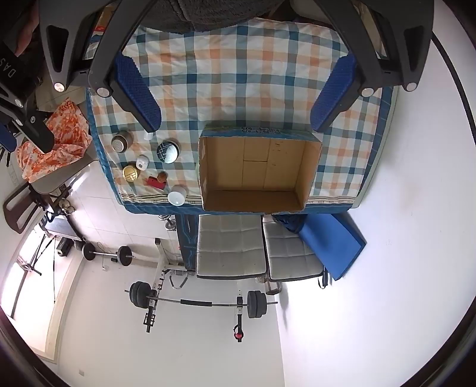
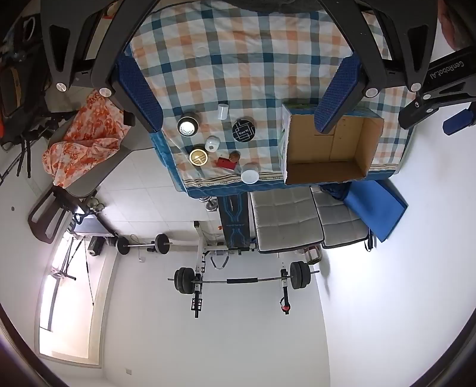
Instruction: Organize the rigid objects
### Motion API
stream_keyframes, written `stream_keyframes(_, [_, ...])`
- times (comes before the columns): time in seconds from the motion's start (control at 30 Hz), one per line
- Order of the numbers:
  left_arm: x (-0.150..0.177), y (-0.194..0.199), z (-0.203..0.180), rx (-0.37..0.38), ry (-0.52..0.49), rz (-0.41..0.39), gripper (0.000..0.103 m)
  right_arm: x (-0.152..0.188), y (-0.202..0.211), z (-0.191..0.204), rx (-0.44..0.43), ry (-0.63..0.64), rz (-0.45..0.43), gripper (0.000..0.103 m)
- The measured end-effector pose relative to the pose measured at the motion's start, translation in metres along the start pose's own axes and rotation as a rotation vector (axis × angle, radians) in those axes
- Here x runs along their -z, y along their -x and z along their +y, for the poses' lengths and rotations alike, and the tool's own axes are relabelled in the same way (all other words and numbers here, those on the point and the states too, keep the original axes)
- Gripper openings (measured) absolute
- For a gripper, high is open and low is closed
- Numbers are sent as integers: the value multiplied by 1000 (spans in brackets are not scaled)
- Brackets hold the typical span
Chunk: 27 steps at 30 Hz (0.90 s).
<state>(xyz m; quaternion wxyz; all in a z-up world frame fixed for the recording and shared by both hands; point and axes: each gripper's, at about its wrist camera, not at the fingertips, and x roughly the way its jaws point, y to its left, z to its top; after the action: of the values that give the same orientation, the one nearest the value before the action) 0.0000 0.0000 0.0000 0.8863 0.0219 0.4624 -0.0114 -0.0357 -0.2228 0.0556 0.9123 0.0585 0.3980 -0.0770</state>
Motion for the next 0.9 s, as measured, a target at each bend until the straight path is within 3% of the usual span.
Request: stream_keyframes(0.9, [-11, 14, 2, 1, 14, -34, 103, -4, 5, 0, 10, 9, -21, 103])
